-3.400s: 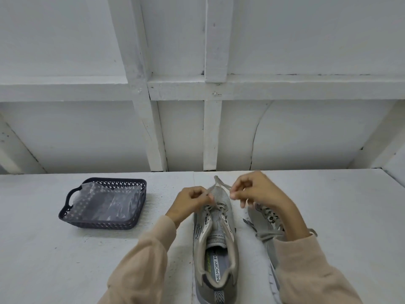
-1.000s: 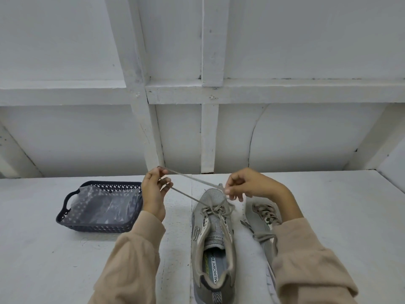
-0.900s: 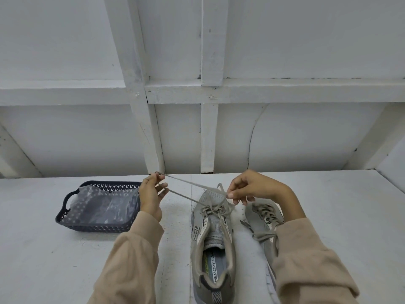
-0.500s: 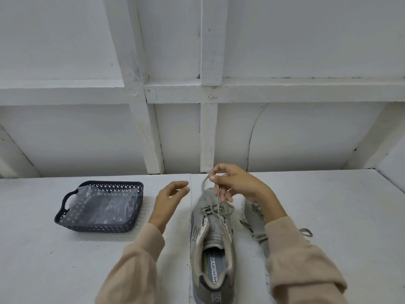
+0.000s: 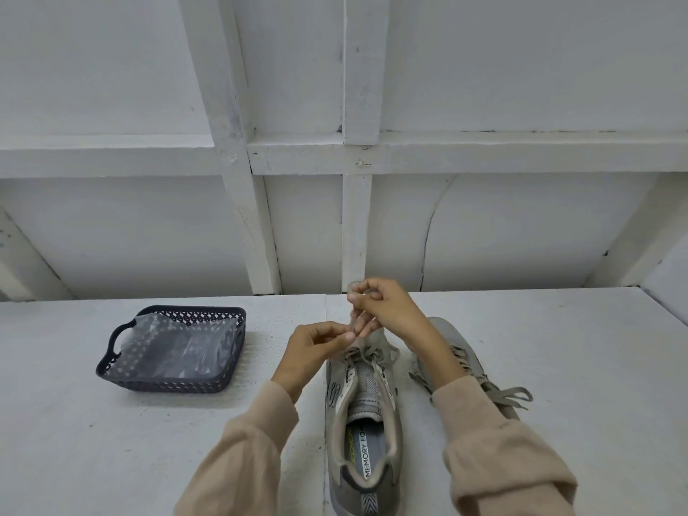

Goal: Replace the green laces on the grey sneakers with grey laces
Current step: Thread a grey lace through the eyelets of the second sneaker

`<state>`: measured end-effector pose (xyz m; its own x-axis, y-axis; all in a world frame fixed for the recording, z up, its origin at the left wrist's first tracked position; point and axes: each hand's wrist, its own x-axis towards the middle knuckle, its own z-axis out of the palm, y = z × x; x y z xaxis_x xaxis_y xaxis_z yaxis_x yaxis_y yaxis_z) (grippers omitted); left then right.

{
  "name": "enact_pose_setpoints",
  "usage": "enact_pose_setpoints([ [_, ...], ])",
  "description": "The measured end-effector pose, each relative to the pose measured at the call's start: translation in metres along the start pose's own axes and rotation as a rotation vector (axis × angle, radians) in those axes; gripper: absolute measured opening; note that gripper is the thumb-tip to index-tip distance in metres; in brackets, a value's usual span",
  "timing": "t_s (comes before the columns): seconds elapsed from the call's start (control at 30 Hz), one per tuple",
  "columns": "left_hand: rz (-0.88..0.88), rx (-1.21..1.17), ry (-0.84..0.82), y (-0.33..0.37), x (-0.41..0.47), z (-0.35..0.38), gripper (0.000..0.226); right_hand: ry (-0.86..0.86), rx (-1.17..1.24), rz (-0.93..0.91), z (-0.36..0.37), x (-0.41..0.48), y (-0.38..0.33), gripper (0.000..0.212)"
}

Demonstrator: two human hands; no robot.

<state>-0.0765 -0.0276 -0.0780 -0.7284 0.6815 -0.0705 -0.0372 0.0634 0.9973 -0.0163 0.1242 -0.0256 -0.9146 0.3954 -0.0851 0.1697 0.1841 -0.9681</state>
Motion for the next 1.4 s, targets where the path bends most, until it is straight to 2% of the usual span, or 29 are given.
enact_pose_setpoints([
  [0.03, -0.014, 0.011, 0.031, -0.002, 0.000, -0.002, 0.012, 0.027, -0.078, 0.009, 0.000, -0.001, 0.003, 0.014],
  [0.1, -0.064, -0.027, 0.092, -0.009, 0.000, -0.007, 0.009, 0.043, -0.400, 0.000, -0.004, -0.002, 0.010, 0.004],
  [0.17, -0.101, -0.076, 0.134, -0.016, -0.001, -0.011, 0.006, -0.055, -0.655, 0.044, -0.005, -0.006, 0.018, 0.012],
  [0.23, -0.116, -0.078, 0.151, -0.022, -0.003, -0.012, 0.005, -0.161, -0.735, 0.119, 0.000, -0.013, 0.024, 0.007],
  [0.47, -0.120, -0.041, 0.165, -0.028, -0.006, -0.011, 0.008, -0.108, -0.672, 0.164, 0.011, -0.018, 0.036, 0.014],
  [0.77, -0.062, -0.037, 0.195, -0.031, -0.012, -0.005, 0.008, -0.080, -0.517, 0.131, 0.012, -0.018, 0.046, 0.015],
  [1.0, -0.006, 0.030, 0.209, -0.034, -0.016, -0.003, 0.011, -0.103, -0.373, 0.107, 0.010, -0.017, 0.055, 0.018],
  [1.17, 0.003, 0.089, 0.160, -0.034, -0.013, -0.003, 0.015, -0.148, -0.407, 0.097, 0.009, -0.013, 0.058, 0.014],
  [1.23, -0.033, 0.074, 0.151, -0.033, -0.012, -0.002, 0.026, -0.182, -0.432, 0.095, 0.008, -0.014, 0.056, 0.009],
  [1.3, -0.071, 0.068, 0.135, -0.031, -0.013, 0.000, 0.049, -0.222, -0.453, 0.087, 0.008, -0.014, 0.054, 0.001],
  [1.4, -0.086, 0.062, 0.122, -0.029, -0.013, 0.001, 0.067, -0.250, -0.457, 0.093, 0.005, -0.015, 0.050, 0.020],
])
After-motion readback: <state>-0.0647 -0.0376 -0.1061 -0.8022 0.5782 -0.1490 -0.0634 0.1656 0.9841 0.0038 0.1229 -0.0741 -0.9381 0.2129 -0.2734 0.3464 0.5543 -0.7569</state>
